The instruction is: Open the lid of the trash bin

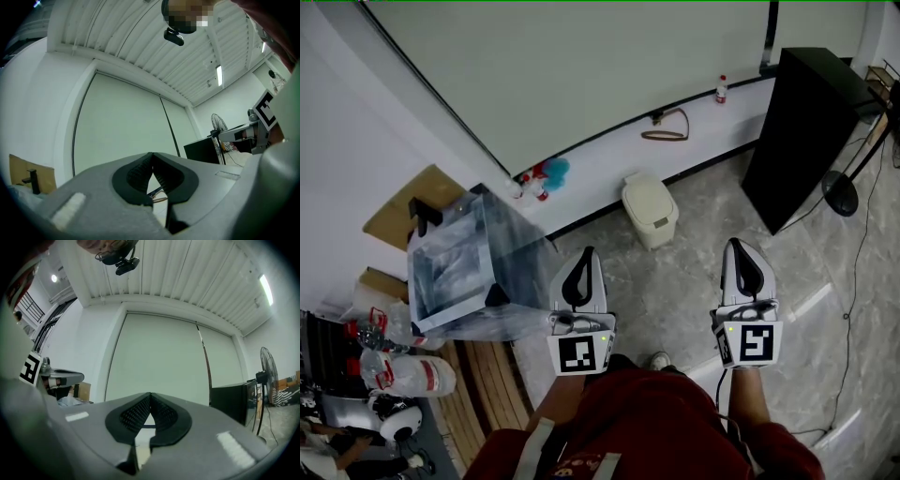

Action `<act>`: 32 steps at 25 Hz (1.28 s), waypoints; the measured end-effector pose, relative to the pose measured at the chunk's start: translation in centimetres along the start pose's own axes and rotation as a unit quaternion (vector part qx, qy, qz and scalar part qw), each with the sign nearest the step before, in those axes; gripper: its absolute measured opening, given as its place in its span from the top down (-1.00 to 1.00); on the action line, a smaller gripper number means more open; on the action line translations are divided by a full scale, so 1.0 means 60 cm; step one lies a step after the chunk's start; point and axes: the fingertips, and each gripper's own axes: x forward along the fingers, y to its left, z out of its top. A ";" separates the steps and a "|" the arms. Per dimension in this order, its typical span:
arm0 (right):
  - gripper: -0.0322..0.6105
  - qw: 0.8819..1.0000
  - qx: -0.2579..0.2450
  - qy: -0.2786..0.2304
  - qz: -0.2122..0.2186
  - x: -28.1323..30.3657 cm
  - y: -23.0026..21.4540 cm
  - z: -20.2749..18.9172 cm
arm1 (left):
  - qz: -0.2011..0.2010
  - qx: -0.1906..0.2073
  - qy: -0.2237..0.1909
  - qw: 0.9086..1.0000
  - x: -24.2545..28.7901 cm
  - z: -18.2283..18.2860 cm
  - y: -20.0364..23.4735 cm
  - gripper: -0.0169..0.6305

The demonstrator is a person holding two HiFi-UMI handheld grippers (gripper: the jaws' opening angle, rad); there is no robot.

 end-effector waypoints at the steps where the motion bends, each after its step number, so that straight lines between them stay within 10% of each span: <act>1: 0.90 1.000 -0.001 0.003 -0.001 0.006 -0.005 -0.006 | 0.000 0.001 0.004 1.000 0.007 -0.005 0.000 0.93; 32: 0.90 0.997 -0.032 0.071 -0.003 0.418 0.055 -0.117 | -0.038 -0.044 0.038 0.998 0.338 -0.208 0.219 0.93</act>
